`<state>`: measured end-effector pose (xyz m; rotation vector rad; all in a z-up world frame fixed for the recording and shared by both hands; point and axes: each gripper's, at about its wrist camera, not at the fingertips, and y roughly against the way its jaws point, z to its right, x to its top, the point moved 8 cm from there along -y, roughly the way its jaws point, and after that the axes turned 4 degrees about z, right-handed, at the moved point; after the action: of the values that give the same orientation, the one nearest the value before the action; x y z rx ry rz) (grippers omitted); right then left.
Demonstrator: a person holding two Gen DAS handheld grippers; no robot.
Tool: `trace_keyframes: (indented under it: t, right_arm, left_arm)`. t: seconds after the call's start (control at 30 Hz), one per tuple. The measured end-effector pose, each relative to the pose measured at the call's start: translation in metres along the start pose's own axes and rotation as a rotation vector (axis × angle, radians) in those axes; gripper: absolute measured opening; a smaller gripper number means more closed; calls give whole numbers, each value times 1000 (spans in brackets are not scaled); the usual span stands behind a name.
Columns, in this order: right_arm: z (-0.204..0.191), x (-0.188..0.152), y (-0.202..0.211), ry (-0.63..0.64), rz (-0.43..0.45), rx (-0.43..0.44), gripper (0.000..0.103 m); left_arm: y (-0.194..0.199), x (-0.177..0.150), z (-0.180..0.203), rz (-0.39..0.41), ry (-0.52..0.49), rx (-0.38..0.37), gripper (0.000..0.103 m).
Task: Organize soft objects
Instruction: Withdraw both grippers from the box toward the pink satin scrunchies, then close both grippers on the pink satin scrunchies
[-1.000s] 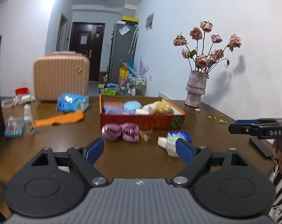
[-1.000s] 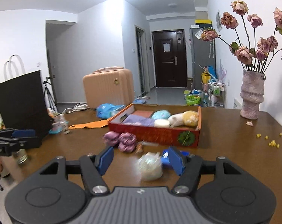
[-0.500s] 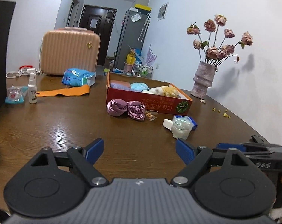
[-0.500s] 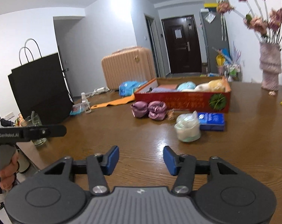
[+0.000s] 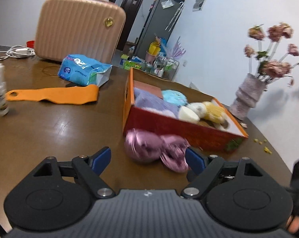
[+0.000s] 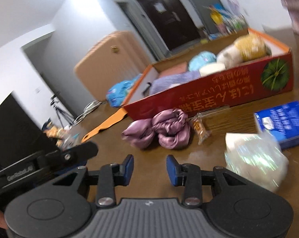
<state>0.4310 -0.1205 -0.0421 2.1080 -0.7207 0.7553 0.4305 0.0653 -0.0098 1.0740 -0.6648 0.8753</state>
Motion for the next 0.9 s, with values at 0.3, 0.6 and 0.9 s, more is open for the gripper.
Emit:
trace_keyframes:
  t: [0.3, 0.6, 0.9]
  right_arm:
    - [33, 33, -46, -116, 69, -56, 42]
    - [4, 29, -52, 176, 75, -130, 15]
    - [-40, -30, 61, 383, 50, -29, 11]
  left_arm:
    - [-74, 1, -22, -62, 4, 16, 62]
    - [-55, -10, -4, -68, -57, -59, 19]
    - [53, -67, 18, -63, 1, -135, 17]
